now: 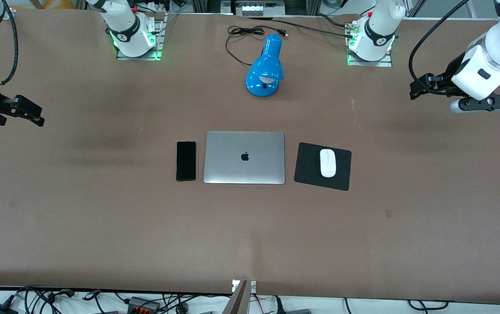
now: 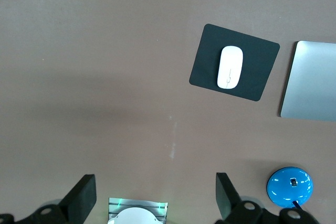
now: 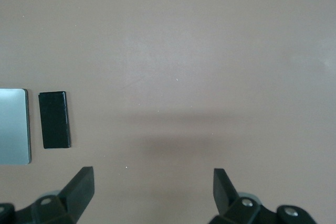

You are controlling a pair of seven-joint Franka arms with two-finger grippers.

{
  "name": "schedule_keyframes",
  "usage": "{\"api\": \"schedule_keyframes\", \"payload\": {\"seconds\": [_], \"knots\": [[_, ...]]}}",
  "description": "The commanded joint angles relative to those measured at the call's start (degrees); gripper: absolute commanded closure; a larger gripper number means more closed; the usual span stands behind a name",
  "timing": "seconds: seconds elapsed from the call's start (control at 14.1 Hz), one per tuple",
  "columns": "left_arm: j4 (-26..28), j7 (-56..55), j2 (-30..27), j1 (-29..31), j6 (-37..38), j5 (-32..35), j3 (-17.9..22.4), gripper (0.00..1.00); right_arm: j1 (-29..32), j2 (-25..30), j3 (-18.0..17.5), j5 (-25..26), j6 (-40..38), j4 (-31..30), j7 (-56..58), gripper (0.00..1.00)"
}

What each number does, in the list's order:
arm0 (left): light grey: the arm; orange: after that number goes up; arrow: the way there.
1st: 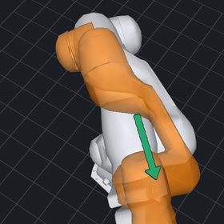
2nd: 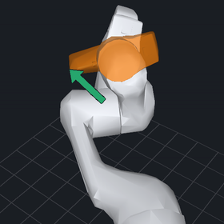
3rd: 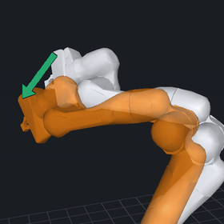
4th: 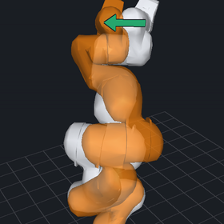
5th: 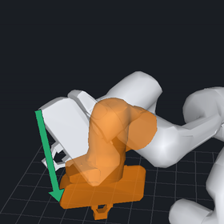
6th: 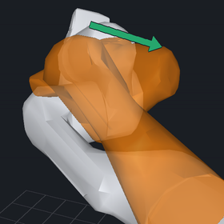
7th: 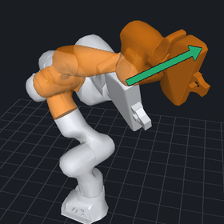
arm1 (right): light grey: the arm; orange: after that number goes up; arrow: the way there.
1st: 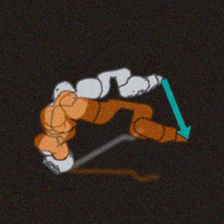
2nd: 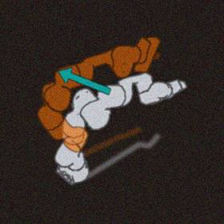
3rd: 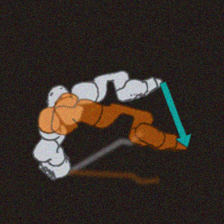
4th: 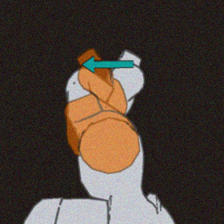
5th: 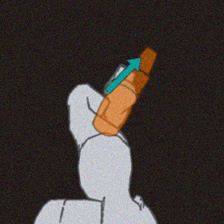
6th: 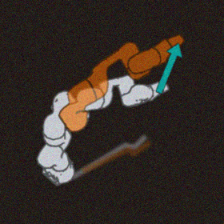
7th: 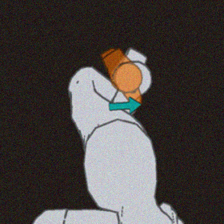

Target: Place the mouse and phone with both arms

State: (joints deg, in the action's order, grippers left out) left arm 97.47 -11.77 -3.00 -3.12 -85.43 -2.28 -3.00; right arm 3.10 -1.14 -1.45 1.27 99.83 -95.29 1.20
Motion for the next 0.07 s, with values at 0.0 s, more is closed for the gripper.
{"api": "schedule_keyframes", "payload": {"seconds": [0.0], "knots": [[-0.4, 1.4, -0.3, 0.0, 0.8, -0.4, 0.2, 0.0, 1.0, 1.4, -0.7, -0.2, -0.2, -1.3, 1.1, 0.0]]}}
